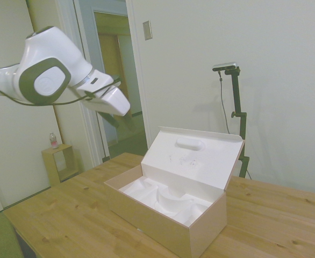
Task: Close the box
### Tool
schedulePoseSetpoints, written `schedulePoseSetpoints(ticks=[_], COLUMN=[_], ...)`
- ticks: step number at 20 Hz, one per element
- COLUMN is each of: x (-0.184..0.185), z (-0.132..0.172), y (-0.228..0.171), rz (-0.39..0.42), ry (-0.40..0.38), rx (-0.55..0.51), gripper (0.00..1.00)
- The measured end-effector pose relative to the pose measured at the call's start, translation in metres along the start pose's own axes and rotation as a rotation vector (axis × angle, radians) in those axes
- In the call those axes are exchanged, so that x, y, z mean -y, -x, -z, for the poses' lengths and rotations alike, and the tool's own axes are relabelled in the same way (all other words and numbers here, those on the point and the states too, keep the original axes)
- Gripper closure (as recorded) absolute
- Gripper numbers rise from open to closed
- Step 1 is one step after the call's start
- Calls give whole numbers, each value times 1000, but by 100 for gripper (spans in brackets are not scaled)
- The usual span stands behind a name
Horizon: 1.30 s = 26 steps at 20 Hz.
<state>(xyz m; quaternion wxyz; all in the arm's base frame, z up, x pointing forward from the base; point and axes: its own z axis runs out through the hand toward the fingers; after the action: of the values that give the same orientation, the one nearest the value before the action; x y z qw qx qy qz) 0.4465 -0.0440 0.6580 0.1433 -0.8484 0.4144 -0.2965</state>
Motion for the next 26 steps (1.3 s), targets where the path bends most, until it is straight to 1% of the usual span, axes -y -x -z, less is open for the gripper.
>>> schedulePoseSetpoints(ticks=[3,8,12,15,20,23,26], x=[24,50,55,54,61,68,68], z=[-13,-38,-55,-66,-88,-118,-163], y=[-28,-80,-120,-147,-179,-190,-200], rz=[-4,-15,-47,-73,-74,-70,-67], ry=[-24,-20,-9,9,17,37,65], rx=[-32,-68,-90,-87,-90,-84,-73], gripper=[0,0,0,0,0,0,0])
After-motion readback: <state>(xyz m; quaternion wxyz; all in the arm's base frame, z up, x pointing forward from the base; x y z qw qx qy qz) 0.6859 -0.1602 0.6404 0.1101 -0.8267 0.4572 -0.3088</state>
